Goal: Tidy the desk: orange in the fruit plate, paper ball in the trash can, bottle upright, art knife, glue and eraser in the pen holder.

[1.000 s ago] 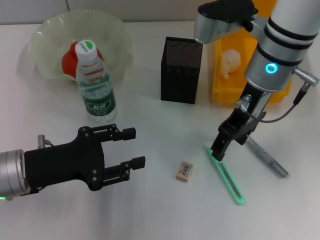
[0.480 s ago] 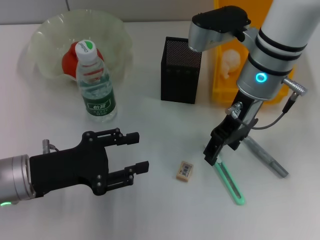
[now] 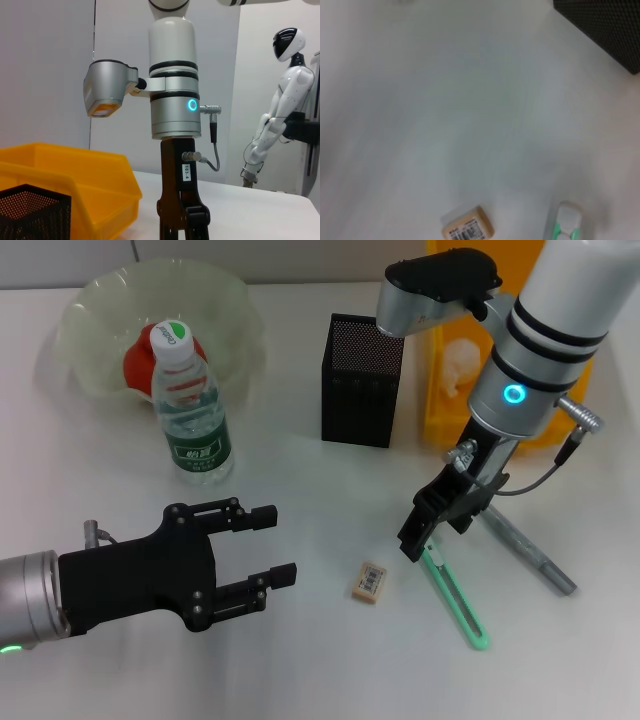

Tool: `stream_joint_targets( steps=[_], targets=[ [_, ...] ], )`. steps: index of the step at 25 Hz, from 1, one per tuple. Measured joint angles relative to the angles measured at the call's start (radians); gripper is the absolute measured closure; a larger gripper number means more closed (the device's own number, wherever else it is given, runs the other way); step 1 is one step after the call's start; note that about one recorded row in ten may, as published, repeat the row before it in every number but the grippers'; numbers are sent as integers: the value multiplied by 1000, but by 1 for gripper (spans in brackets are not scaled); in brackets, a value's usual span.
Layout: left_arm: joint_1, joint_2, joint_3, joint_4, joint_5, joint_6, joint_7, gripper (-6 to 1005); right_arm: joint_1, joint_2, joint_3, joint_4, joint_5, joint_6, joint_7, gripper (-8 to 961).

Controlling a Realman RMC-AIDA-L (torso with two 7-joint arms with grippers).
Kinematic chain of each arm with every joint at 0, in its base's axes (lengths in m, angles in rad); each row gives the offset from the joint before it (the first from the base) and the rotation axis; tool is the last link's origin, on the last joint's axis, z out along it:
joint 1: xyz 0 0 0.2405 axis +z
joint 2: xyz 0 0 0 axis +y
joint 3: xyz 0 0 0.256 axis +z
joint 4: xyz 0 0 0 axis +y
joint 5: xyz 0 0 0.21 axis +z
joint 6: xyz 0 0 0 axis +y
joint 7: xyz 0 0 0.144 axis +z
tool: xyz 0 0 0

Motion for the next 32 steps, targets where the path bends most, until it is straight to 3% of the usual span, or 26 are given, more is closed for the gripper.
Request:
stream_joint_targets(
  steps=[4,18,24,29,32],
  targets=[
    [0,0,0,0,0,-2,1,395,5,0,-51,4,3,10,13,187],
    [0,0,0,-15,0,-5,9,394,-3,0,-65,5,41,25,12,188],
    [1,0,0,-15,0,-5,10,395,-7,0,-151,7,99,33,9,188],
    [1,0,0,-15,0,-5,10,395,-8,0,-169,8,108,46,14,409],
    [2,0,0,-15,0,-6,10,394,-9,0,-170,11,109,48,15,466]
  ],
)
